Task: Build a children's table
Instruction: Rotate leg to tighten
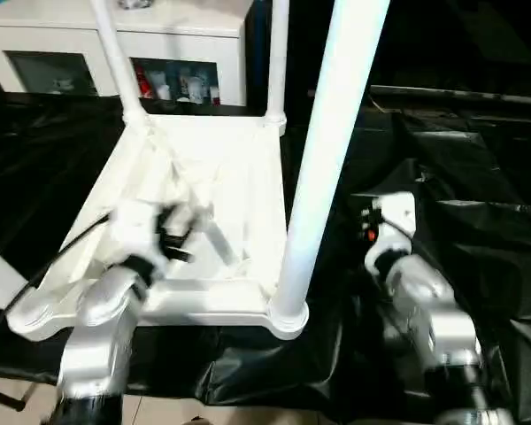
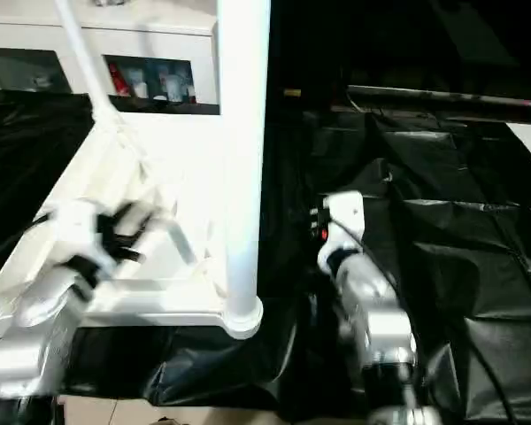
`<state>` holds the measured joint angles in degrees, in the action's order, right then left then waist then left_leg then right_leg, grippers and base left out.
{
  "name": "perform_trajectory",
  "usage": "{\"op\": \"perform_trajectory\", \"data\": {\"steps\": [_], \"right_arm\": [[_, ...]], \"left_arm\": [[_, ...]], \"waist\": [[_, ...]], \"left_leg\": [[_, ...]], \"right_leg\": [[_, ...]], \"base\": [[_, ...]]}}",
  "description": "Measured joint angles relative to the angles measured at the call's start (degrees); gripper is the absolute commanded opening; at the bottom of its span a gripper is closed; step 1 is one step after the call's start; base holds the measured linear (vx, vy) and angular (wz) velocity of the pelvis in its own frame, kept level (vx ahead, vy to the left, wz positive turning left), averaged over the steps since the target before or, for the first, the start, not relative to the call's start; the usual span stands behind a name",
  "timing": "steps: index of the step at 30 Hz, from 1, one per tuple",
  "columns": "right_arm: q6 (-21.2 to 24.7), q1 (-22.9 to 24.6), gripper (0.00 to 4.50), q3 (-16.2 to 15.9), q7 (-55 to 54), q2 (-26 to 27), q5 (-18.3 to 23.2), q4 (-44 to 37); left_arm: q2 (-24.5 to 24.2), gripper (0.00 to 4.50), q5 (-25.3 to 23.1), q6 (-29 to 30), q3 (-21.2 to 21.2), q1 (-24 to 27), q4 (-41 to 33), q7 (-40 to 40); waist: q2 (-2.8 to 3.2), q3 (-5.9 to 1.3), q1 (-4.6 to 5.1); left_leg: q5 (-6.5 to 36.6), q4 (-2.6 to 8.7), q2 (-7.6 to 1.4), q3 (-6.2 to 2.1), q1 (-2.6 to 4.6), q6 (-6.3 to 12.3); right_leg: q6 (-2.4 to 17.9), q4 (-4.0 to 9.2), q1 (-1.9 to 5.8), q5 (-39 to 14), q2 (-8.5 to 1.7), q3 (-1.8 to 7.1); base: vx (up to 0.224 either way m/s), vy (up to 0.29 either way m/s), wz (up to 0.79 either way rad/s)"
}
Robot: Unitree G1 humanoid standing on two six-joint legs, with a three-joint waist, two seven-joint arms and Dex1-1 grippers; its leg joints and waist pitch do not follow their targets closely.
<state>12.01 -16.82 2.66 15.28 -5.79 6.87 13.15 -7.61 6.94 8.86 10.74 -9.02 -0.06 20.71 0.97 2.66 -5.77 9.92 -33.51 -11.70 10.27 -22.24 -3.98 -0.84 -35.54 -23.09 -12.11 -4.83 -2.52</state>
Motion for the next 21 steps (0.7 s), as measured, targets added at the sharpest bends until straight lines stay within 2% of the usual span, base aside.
{"op": "perform_trajectory", "data": {"steps": [4,10,15,21], "right_arm": [[1.0,2.7,3.21,-0.4,-1.4,0.8,-0.3,-1.6],[3.0,5.1,3.21,-0.9,-1.8,0.6,-0.3,-5.5],[3.5,6.0,3.21,-0.8,-2.5,0.5,-0.3,-6.3],[4.3,6.1,3.21,-0.8,-2.7,0.4,-0.3,-7.3]], "left_arm": [[2.7,2.19,-2.2,-0.5,-0.6,2.7,-2.5,-3.0],[3.3,2.19,-3.4,-0.9,-3.8,3.9,-2.7,-5.6],[3.4,2.19,-4.1,-1.0,-4.4,3.9,-2.7,-5.8],[3.3,2.19,-4.4,-1.0,-5.2,3.9,-2.7,-6.2]], "waist": [[0.29,-0.01,0.03],[0.63,-0.02,0.40],[1.67,0.02,0.81],[1.83,0.09,0.80]], "left_leg": [[0.0,0.02,0.00,0.00,-0.05,0.00],[0.0,0.00,0.02,-0.01,0.00,0.00],[0.0,-0.01,0.04,-0.03,0.05,-0.01],[0.0,-0.01,-0.03,-0.16,0.05,-0.08]], "right_leg": [[-0.2,0.38,0.10,0.2,0.03,0.04],[-0.3,0.52,0.16,0.5,0.04,0.10],[-0.5,0.55,0.15,0.6,0.09,0.22],[-0.6,0.55,0.11,0.7,0.28,0.27]], "base": [[0.000,0.000,0.00],[0.000,0.000,0.00],[0.000,0.000,0.00],[0.000,0.000,0.00]]}}
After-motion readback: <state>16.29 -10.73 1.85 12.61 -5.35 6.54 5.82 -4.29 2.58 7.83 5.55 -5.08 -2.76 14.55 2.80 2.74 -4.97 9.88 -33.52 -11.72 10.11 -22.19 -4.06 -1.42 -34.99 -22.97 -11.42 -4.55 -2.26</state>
